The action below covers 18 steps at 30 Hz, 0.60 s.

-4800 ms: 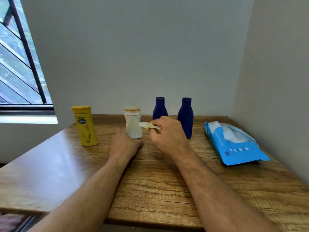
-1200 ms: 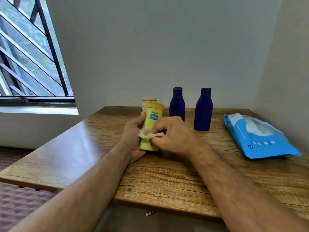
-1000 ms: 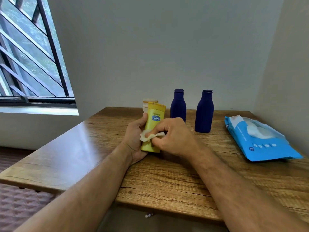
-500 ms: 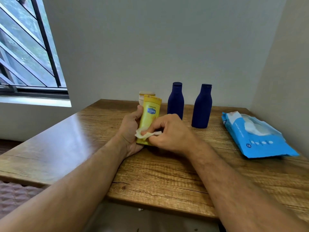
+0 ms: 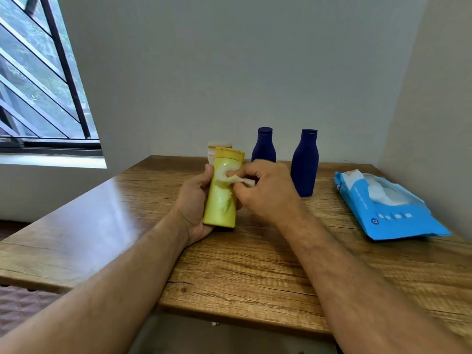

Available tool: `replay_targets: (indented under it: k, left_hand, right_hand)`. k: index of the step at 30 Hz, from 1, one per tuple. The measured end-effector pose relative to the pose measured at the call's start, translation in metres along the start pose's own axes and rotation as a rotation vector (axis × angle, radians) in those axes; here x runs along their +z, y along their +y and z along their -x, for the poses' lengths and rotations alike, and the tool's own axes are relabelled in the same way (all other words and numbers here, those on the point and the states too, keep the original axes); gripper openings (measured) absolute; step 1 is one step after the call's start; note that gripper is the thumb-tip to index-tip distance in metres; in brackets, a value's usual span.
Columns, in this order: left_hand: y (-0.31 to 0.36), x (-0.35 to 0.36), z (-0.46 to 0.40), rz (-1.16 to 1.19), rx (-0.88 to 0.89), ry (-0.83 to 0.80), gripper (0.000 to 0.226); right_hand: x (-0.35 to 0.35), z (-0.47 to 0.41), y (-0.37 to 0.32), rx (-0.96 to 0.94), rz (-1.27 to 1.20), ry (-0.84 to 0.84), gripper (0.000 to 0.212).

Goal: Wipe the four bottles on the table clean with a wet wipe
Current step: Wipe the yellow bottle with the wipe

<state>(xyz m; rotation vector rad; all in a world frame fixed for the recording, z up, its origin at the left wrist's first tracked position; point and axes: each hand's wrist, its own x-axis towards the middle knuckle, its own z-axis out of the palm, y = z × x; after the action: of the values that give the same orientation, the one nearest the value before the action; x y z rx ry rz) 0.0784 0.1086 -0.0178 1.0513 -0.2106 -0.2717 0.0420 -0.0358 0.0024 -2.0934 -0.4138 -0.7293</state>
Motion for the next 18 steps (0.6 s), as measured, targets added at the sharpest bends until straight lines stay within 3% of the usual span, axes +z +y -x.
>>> replay_targets:
  k: [3, 5, 8, 14, 16, 18]
  left_hand:
    - [0.0004, -0.0019, -0.0007, 0.055, -0.011, 0.053, 0.062]
    - [0.0011, -0.0027, -0.002, 0.085, -0.001, 0.082, 0.063]
    - [0.0006, -0.0013, -0.0018, 0.046, -0.007, 0.071, 0.06]
    - [-0.0015, 0.0025, 0.0001, -0.05, 0.037, 0.028, 0.048]
    - [-0.0014, 0.0016, 0.0003, -0.047, 0.048, 0.041, 0.05]
    - [-0.0011, -0.0001, -0.0004, -0.017, 0.051, 0.053, 0.053]
  right_hand:
    - [0.0005, 0.004, -0.0011, 0.041, 0.004, -0.322, 0.016]
    - [0.0011, 0.0045, -0.0011, 0.09, 0.008, -0.415, 0.016]
    - [0.0028, 0.0041, -0.0015, 0.08, 0.002, -0.338, 0.017]
    - [0.0001, -0.0024, 0.0015, 0.064, -0.027, 0.126, 0.015]
    - [-0.0014, -0.0022, 0.0019, 0.061, -0.062, 0.131, 0.015]
    - [-0.002, 0.0007, -0.0001, 0.07, -0.107, -0.02, 0.015]
